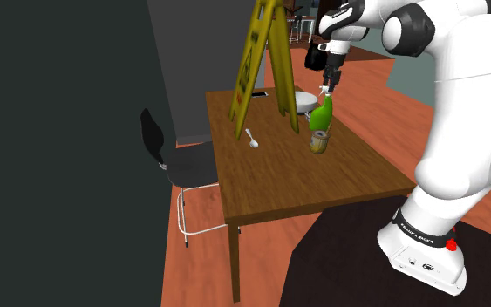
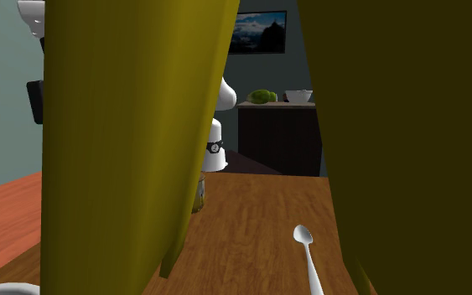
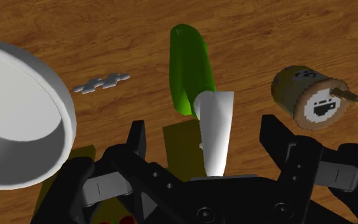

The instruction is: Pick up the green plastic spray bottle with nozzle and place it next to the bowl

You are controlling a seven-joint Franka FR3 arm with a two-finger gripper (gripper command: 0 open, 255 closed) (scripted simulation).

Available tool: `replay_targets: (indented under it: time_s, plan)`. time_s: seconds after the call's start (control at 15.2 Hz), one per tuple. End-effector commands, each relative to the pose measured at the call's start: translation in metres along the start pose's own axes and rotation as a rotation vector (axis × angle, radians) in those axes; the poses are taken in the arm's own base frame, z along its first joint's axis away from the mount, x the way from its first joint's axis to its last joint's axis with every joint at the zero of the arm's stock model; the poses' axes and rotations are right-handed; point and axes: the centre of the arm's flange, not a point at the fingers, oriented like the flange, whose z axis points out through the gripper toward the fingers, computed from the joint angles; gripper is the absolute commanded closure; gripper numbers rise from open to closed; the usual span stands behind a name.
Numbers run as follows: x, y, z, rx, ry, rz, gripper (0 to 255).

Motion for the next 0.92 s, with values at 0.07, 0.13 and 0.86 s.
replay_targets:
  time_s: [0.07, 0.13, 0.86]
  plan:
    - [0.0, 0.0, 0.0, 0.0, 0.0, 0.0, 0]
    - [0.0, 0.0, -0.013, 0.0, 0.0, 0.0, 0]
    - [0.0, 0.0, -0.05, 0.0, 0.0, 0.0, 0]
